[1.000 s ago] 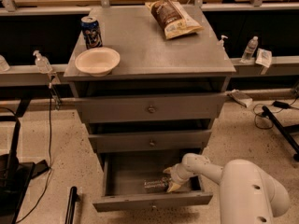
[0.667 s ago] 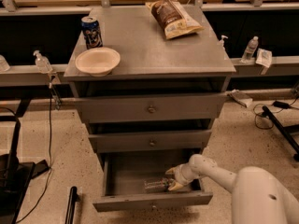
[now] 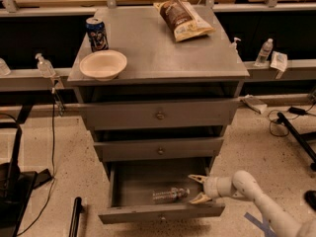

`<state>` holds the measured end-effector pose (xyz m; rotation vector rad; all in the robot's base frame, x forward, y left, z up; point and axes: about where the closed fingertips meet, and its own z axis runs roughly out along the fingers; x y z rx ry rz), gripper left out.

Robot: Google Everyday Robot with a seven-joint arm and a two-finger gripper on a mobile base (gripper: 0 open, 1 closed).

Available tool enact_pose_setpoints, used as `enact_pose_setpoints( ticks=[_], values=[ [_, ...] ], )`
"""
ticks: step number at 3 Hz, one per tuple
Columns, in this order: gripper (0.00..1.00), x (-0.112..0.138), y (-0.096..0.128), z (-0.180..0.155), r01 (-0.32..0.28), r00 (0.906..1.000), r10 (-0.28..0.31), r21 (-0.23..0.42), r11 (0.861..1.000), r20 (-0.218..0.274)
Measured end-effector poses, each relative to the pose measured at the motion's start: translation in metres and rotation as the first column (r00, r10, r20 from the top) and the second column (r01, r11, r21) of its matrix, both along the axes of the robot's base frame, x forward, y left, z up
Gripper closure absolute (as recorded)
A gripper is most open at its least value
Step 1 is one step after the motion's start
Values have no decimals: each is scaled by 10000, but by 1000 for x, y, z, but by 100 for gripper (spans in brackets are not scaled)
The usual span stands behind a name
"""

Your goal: Place water bottle into bottom drawer

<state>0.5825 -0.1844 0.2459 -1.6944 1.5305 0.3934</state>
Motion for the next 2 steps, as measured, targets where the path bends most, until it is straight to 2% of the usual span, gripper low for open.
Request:
enact_pose_setpoints(
  ticks=[1, 2],
  values=[
    [29, -21, -36, 26, 328, 9988, -364, 1052, 9939, 328],
    [16, -28, -40, 28, 312, 9989, -351, 1217, 9921, 303]
  ],
)
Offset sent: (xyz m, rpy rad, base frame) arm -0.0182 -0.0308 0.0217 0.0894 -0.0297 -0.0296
